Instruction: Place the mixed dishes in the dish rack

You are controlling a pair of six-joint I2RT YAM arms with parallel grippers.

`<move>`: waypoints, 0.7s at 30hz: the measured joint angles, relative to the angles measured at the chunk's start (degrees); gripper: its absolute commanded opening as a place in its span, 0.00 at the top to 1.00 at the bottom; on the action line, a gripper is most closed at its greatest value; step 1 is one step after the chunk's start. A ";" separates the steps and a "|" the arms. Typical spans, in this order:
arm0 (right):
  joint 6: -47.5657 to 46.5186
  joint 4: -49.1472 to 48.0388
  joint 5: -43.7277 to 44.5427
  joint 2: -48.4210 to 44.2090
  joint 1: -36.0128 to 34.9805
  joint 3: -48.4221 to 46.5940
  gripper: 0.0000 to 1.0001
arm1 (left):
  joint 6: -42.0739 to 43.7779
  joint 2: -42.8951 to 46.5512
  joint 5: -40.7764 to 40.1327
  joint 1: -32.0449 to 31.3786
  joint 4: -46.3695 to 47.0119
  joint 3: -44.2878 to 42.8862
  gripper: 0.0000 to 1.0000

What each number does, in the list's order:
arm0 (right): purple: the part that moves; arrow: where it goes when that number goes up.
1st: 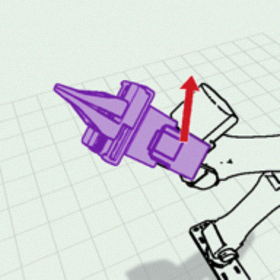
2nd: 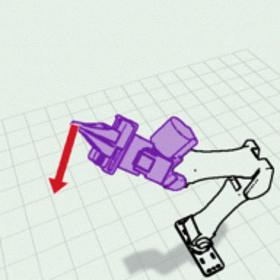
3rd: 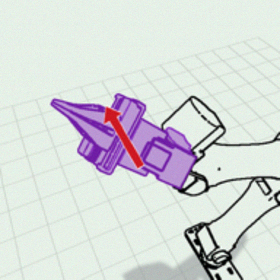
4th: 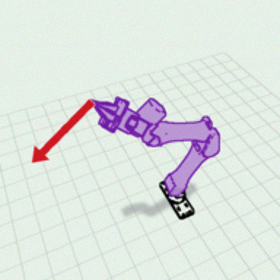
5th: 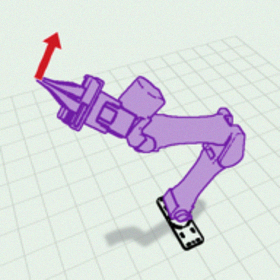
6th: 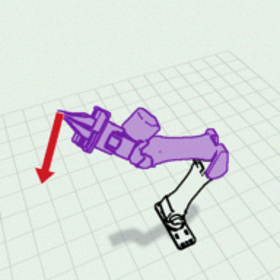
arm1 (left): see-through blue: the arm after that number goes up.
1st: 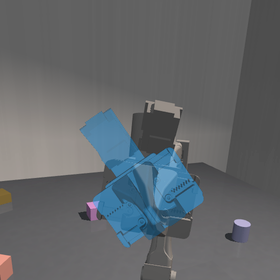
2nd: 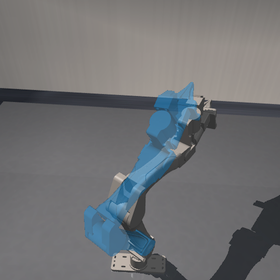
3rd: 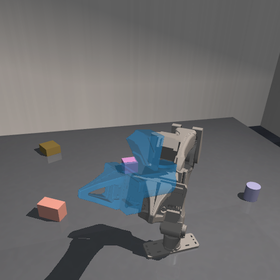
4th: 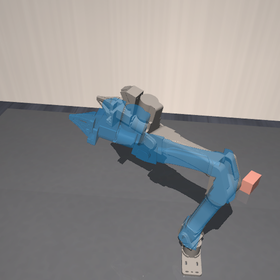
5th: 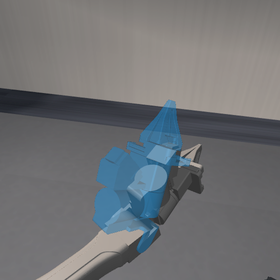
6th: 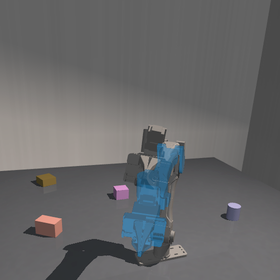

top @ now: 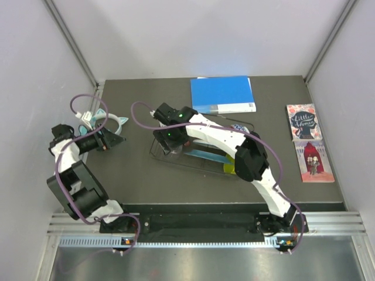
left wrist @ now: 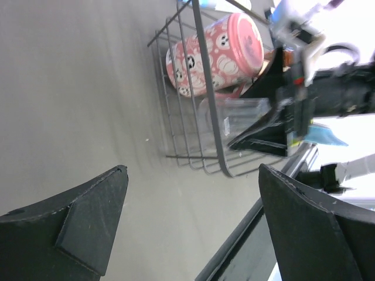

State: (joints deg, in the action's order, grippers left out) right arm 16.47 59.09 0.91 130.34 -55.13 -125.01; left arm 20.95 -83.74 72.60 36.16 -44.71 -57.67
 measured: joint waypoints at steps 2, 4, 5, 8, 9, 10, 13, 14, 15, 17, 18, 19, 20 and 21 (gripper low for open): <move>0.00 0.00 -0.15 0.90 0.00 0.09 1.00 | -2.60 1.75 0.02 0.00 2.56 1.64 0.02; 0.02 0.07 -0.15 1.38 0.00 0.09 1.00 | -4.85 2.95 0.04 0.00 4.63 2.43 0.02; 0.02 0.00 -0.15 1.44 0.00 0.09 0.97 | -5.77 3.23 0.07 0.00 5.49 2.51 0.02; 0.02 -0.07 -0.15 1.44 0.00 0.09 0.63 | -7.39 3.37 0.04 0.00 7.15 2.51 0.01; 0.02 -0.13 -0.13 1.44 0.00 0.09 0.59 | -7.63 3.37 0.02 0.00 7.48 2.51 0.01; 0.02 -0.17 -0.13 1.46 0.00 0.09 0.52 | -7.82 3.37 0.02 0.00 7.72 2.51 0.01; 0.02 -0.28 -0.11 1.46 0.00 0.09 0.36 | -8.35 3.37 0.04 0.00 8.17 2.51 0.01; 0.04 -0.35 -0.11 1.46 0.00 0.09 0.21 | -8.50 3.37 0.04 0.00 8.24 2.51 0.01; 0.02 -0.37 -0.11 1.46 -0.02 0.09 0.14 | -8.70 3.39 0.04 0.00 8.31 2.51 0.01; 0.07 -0.44 -0.07 1.46 -0.07 0.09 0.01 | -9.14 3.39 0.04 0.00 8.35 2.51 0.01; 0.15 -0.52 -0.04 1.46 -0.09 0.09 0.00 | -9.25 3.39 0.04 0.00 8.44 2.51 0.01; 0.09 -0.68 -0.02 1.46 -0.15 0.09 0.00 | -9.42 3.41 0.04 0.00 8.59 2.51 0.01; 0.04 -0.81 0.09 1.46 -0.24 0.09 0.00 | -9.75 3.48 0.04 0.00 8.74 2.51 0.01; 0.02 -0.85 0.13 1.46 -0.33 0.09 0.00 | -10.08 3.61 0.04 0.00 8.81 2.51 0.01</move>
State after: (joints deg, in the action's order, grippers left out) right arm 16.49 58.24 1.04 131.81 -55.46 -124.92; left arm 10.87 -80.14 72.64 36.16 -35.90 -55.16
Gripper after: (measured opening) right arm 0.991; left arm 0.990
